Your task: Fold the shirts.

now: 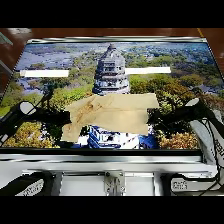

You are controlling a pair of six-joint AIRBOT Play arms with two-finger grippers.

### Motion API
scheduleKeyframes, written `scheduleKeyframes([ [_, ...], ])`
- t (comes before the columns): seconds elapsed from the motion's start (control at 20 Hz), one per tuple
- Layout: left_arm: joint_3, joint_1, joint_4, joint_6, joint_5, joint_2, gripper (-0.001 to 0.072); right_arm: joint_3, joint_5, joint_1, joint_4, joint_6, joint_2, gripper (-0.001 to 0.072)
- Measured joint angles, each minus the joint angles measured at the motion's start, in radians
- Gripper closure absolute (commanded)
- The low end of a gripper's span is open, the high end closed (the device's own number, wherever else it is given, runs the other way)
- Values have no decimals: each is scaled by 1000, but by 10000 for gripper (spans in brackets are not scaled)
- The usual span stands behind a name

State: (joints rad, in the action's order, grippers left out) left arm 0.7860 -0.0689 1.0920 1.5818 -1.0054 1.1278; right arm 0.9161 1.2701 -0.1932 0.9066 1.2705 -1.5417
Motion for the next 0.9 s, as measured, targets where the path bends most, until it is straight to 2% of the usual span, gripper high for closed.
scheduleKeyframes([
  [0.15, 6, 12, 14, -7, -12, -80, 662, -4, -5, 66, -15, 18, -49, 48],
  [0.2, 12, 14, 19, -11, -15, -103, 662, -5, -3, 87, -26, 26, -63, 102],
  [0.25, 22, 16, 21, -14, -15, -122, 662, -5, -7, 106, -29, 32, -72, 266],
  [0.3, 36, 18, 26, -16, -16, -137, 662, -5, -22, 124, -21, 39, -83, 475],
  [0.35, 54, 18, 28, -18, -16, -147, 662, -7, -45, 140, -14, 44, -90, 644],
  [0.6, 237, 26, 71, -47, -26, -171, 662, 36, -79, 153, -98, -12, -36, 647],
  [0.9, 716, 117, 114, -83, -46, -199, 662, 393, -69, 37, -154, -97, 321, 647],
])
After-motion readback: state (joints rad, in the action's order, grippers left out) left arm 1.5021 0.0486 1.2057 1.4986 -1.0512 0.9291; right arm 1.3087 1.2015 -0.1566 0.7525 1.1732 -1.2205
